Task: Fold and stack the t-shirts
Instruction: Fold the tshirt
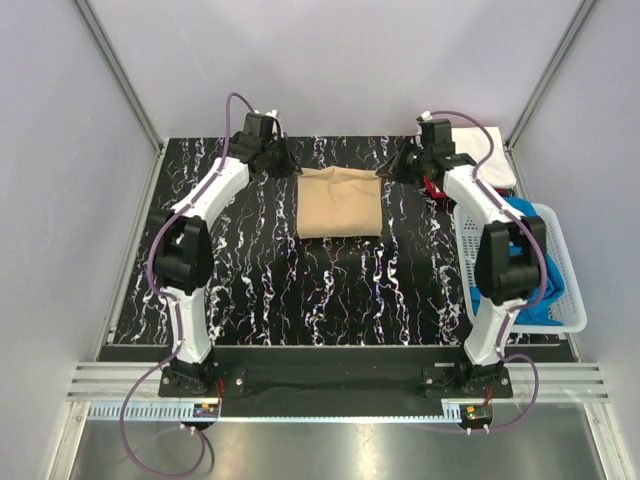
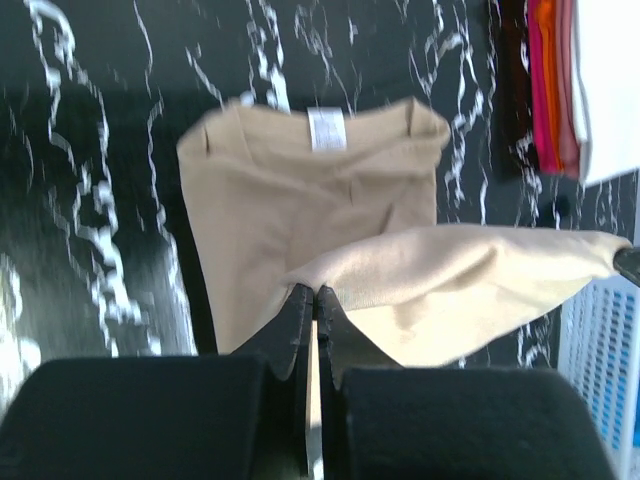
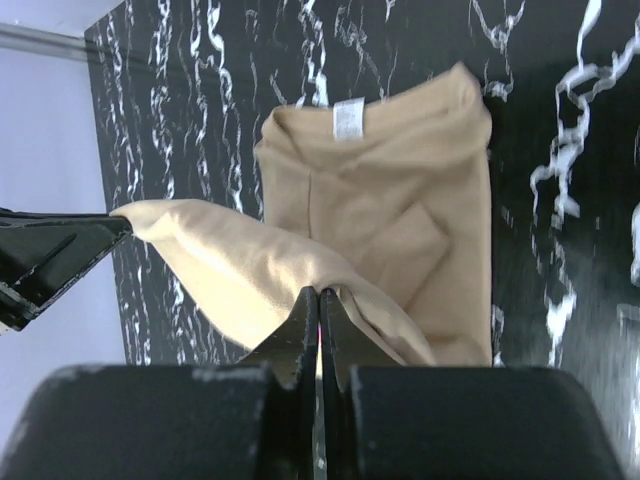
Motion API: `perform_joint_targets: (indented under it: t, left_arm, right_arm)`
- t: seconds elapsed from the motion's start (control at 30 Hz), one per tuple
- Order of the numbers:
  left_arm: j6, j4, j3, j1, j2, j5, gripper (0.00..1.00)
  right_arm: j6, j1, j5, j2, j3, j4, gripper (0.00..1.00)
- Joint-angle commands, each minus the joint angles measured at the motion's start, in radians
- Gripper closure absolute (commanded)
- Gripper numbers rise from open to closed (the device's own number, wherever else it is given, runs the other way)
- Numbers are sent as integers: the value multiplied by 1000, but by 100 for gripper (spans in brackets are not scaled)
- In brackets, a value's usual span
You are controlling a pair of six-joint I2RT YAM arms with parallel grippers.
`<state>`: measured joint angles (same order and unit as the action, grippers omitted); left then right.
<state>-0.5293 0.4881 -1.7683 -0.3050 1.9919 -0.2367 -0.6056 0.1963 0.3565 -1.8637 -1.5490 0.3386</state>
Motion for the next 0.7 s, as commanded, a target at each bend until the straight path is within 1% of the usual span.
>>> perform_joint_targets:
  t: [0.0,0.1,0.13,0.2,0.23,0.3,0.33,0.37,0.4,0.43,0.47,0.5,0.53,0.57,0.63,0.67]
  left_arm:
    - [14,-101,-124,29,88,-68,100]
    - [3,-208,-149,49,157,-111,100]
    - [3,-232,-163,53,178,-124,100]
    - [0,-284,-209,69,247,-127,100]
    - [-6,-304,-227,75,298,-148,100]
    - [-43,-402,-261,90,353,-182,90]
    - [-54,-442,-275,95,379,-217,84]
    - [-67,-477,-320,101,434,-226,78]
    - [-66,-476,-351,102,464,-228,68]
    - [-54,-476,-373,106,500,-231,67]
    - [-25,-477,-387,109,505,-227,66]
    - [-12,-479,-385,112,504,-222,65]
    - [-2,-480,-379,116,486,-213,62]
    - [21,-480,-352,122,472,-202,61]
    - [51,-477,-317,127,412,-181,61]
    - [75,-458,-283,126,391,-165,61]
  right_arm:
    - [55,-23,73,-121,-134,-10,100]
    - [64,-40,90,-234,-242,-9,99]
    - [58,-44,102,-296,-297,-10,98]
    - [50,-60,130,-356,-348,-10,98]
    - [47,-63,136,-412,-402,-12,97]
    - [47,-72,144,-469,-457,-12,94]
    - [49,-75,145,-524,-514,-10,94]
    - [49,-78,150,-554,-546,-12,91]
    - [50,-86,163,-586,-584,-10,86]
    - [52,-90,183,-650,-667,-9,78]
    - [55,-96,228,-679,-712,-4,62]
    - [59,-103,239,-704,-753,3,58]
    - [81,-113,236,-745,-849,63,57]
    - [96,-118,227,-759,-894,103,57]
    - [137,-133,211,-759,-950,176,54]
    - [147,-136,210,-747,-941,186,53]
